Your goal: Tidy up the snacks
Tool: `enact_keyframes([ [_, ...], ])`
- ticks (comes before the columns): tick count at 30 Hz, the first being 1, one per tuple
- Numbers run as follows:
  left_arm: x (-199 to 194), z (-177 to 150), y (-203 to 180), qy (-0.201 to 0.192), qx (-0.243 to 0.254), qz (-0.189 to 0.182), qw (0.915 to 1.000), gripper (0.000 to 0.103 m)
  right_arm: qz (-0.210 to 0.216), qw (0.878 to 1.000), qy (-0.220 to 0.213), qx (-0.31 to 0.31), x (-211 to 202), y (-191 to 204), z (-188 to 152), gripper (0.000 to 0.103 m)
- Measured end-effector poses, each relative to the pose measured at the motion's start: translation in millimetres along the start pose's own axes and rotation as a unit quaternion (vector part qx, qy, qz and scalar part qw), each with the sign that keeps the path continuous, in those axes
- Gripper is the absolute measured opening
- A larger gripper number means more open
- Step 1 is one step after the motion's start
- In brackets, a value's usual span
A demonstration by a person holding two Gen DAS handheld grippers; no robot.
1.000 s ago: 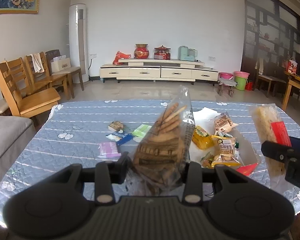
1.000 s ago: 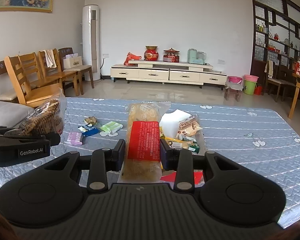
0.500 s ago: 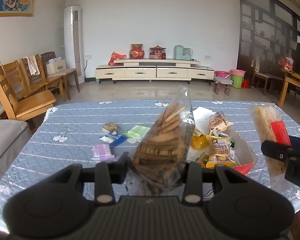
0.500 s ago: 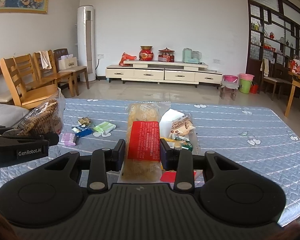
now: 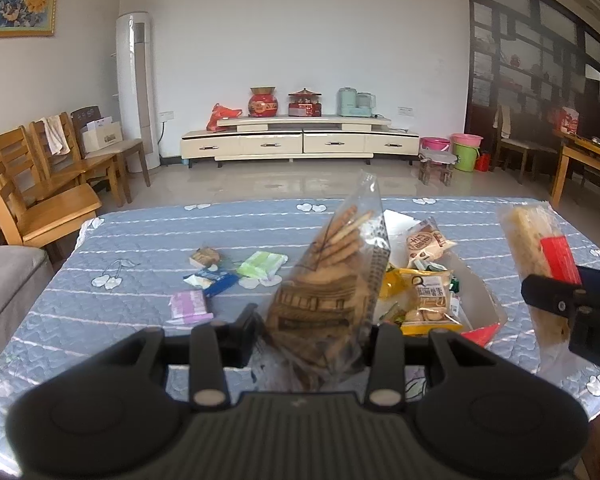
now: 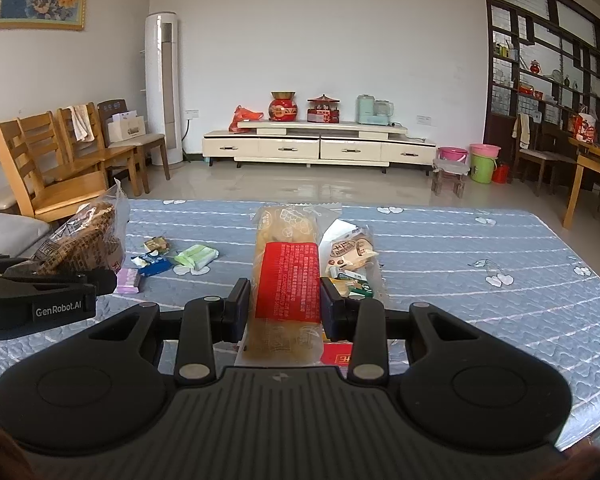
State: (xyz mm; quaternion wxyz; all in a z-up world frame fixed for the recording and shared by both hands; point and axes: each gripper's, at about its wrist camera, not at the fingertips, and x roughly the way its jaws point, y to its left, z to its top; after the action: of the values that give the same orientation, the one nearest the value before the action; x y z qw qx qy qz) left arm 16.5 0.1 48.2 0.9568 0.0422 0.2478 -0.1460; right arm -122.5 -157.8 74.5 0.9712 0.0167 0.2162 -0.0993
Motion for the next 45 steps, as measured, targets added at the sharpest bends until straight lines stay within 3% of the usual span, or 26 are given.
enact_keyframes([
  [32,36.9,15.3,-26.3,0.002,0.021,-0.039,0.9990,0.039,-0.040,0.999,0.010,0.017,21.4,-13.9,10.3,0.044],
  [45,87.4,37.7,-40.5,0.031,0.013,-0.055,0.9979,0.039,-0.026,0.999,0.024,0.023,63.6,-30.0,27.5,0.044],
])
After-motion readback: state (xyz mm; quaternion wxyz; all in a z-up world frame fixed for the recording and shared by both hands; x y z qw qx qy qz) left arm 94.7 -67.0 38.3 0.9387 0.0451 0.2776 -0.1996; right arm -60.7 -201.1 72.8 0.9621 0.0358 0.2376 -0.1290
